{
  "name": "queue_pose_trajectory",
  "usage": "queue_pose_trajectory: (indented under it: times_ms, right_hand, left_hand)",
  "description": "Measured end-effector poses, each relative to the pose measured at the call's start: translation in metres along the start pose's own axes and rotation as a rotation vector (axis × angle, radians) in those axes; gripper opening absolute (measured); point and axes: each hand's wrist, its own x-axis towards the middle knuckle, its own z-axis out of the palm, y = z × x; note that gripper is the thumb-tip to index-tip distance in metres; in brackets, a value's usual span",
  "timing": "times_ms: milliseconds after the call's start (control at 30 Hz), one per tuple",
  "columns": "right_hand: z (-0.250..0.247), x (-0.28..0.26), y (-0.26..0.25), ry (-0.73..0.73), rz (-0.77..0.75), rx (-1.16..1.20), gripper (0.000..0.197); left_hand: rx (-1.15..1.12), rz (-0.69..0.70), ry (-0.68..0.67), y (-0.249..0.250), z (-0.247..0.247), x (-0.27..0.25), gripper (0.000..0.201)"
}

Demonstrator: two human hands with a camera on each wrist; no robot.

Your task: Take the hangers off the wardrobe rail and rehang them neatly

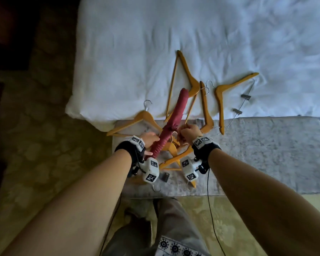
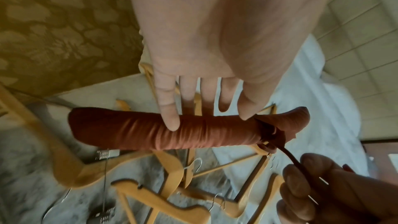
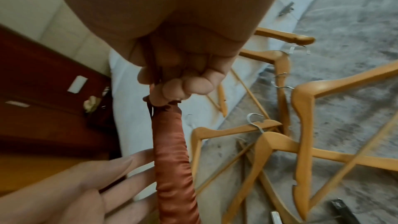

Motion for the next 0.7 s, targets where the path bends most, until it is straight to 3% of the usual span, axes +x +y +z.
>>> queue_pose_trajectory:
  times_ms: [133,200,400,500,700]
  right_hand:
    - [0.036,-0.048,-0.055,-0.073,-0.168,-0.063,0.036]
    - [0.060,-0.079,-0.085,-0.151,-0.272,-0.126,0.035]
    - [0.143,-0.184,-0.175,-0.346,-0.576,-0.289,0.029]
    - [0.187,-0.242,-0.215,-0.411,-0.716,-0.270,0.024]
    - [0.272,-0.355,-0.272,-0.493,-0.885,-0.236,0.006]
  left_hand:
    - [-0.033,0.120,0.038,-0.003,-0.047,-0.065,0.006]
    - [-0.054,0.214,0.078,-0.009,-0.072,-0.101,0.014]
    - [-0.084,0.397,0.361,-0.036,-0.154,-0.222,0.024]
    - [-0.138,0.451,0.490,-0.055,-0.195,-0.281,0.019]
    - [-0.454,0.637,0.669,-0.102,-0.265,-0.402,0.024]
